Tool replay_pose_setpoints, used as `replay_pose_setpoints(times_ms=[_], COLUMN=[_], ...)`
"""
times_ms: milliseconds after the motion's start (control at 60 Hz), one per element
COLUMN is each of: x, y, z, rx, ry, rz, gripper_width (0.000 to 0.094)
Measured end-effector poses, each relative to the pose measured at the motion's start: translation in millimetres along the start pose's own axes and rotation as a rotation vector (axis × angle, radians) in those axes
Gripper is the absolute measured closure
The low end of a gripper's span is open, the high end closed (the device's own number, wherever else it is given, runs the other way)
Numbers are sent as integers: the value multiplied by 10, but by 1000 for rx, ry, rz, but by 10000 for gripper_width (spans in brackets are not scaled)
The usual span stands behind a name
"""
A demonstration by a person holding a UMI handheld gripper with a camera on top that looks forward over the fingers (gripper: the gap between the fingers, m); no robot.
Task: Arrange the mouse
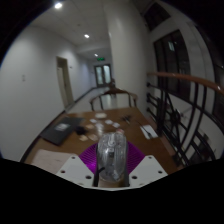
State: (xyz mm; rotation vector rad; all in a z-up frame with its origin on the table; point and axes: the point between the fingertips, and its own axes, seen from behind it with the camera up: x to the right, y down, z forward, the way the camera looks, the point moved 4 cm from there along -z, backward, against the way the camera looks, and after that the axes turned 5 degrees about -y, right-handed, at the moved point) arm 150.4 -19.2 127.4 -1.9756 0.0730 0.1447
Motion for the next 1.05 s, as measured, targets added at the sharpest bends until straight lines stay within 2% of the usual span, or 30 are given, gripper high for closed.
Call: replay_pose_setpoints(times_ms=[83, 167, 250, 350, 483, 550, 667, 717, 767, 833, 1050], x=[-788, -1592, -2214, -2623, -2604, -2556, -2562, -2550, -2522, -2438, -1859], y=[-358, -332, 90, 795, 1261, 1417, 1407, 1401, 1347, 1232, 1030], z=[-222, -263, 6, 323, 568, 566, 570, 499, 367, 123, -807], rx=[68, 71, -10, -171, -278, -339, -360, -372, -360, -318, -264], ry=[-76, -127, -160, -194, -145, -142, -190, -217, -238, -257, -308], rz=[-53, -100, -197, -195, -193, -192, -177, -198, -228, -273, -212], gripper_width=[589, 590, 593, 590, 562, 509, 378, 268, 69, 87, 81])
